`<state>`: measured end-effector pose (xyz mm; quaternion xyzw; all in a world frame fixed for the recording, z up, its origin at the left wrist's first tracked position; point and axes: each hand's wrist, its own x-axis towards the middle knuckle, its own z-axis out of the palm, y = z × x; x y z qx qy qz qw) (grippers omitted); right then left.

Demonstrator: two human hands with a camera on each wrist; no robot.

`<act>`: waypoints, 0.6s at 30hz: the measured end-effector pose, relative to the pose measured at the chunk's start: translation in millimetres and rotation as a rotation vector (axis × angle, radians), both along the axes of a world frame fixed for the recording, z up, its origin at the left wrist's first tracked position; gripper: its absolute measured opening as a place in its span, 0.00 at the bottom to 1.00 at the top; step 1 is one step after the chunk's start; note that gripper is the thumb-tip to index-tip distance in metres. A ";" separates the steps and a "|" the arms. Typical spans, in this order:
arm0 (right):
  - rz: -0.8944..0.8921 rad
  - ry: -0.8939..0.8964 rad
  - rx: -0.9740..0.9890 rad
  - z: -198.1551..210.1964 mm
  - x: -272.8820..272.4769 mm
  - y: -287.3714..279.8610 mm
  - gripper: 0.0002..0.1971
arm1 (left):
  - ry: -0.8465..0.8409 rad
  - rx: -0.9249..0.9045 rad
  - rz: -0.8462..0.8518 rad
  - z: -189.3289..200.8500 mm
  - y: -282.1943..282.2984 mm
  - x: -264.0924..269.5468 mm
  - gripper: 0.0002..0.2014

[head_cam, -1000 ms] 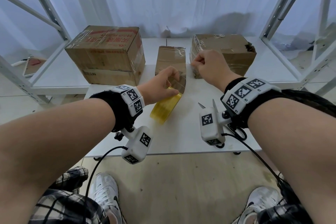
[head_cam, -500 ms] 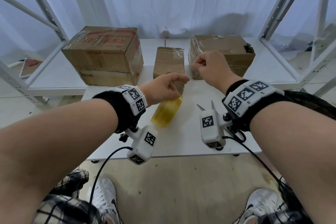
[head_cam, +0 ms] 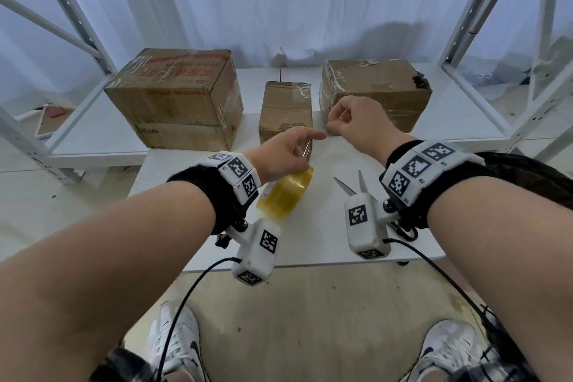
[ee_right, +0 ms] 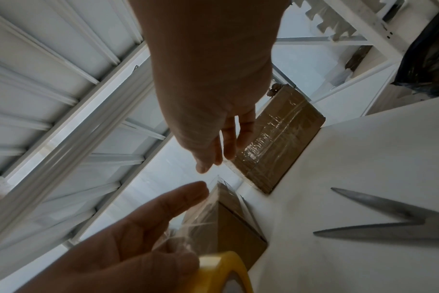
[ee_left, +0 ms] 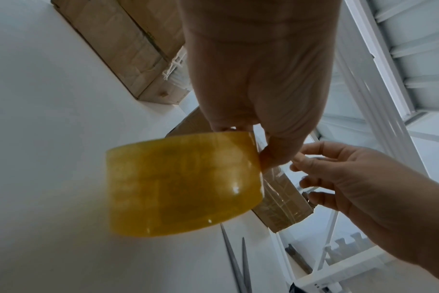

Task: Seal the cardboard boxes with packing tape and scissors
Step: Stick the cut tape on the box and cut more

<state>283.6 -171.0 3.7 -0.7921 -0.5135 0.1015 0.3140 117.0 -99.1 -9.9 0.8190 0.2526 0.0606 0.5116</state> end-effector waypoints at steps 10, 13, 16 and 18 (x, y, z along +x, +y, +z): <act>-0.082 0.042 -0.068 6.0 -14.8 -13.2 0.36 | -0.021 0.083 -0.006 3.4 -15.0 -3.6 0.31; -0.107 0.008 -0.101 8.6 -14.6 -23.5 0.35 | -0.028 0.086 0.000 3.3 -18.4 -7.5 0.31; -0.150 0.015 -0.213 4.8 -11.6 -38.0 0.29 | -0.053 0.071 0.026 1.8 -16.5 -13.9 0.32; -0.174 0.019 -0.355 -1.6 -9.6 -47.2 0.22 | -0.073 0.040 0.057 1.0 -14.2 -19.8 0.32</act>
